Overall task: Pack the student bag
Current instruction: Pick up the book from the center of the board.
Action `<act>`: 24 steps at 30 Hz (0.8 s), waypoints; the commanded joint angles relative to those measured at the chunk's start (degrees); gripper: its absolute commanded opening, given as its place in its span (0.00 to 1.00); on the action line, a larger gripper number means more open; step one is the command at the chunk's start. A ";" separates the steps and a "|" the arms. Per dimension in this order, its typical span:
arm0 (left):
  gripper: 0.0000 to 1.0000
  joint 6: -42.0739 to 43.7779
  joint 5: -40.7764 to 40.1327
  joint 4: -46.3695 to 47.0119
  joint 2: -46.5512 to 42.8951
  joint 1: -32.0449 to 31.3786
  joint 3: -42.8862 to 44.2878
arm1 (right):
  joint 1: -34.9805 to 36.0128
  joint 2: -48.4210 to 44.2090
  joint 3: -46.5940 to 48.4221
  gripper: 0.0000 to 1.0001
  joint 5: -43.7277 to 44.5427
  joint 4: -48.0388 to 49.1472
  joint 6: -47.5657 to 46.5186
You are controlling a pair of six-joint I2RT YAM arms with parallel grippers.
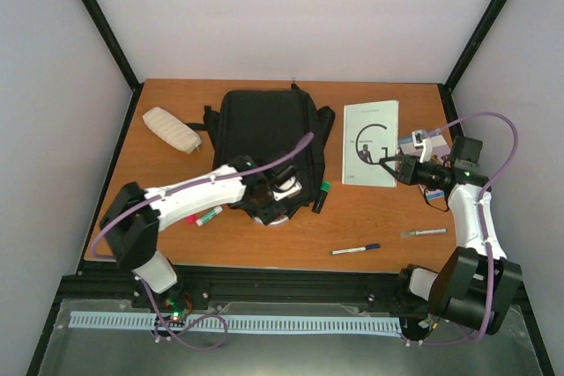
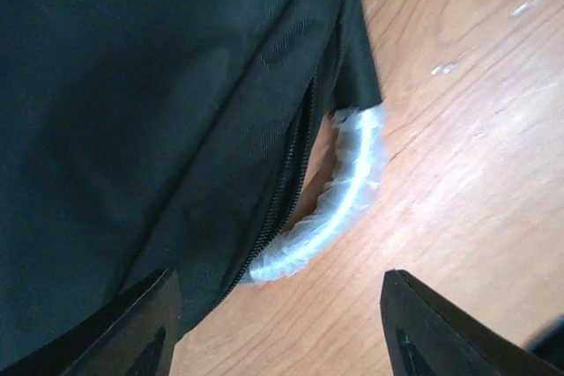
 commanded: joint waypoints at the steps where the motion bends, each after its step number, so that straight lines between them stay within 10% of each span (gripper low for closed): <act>1: 0.64 1.31 -11.16 -3.92 5.39 -3.14 1.99 | -0.75 -1.53 1.13 0.03 -6.28 4.19 -2.24; 24: 0.52 3.17 -22.31 1.26 12.45 -3.53 2.44 | -2.83 -2.09 1.10 0.03 -7.99 3.22 -2.91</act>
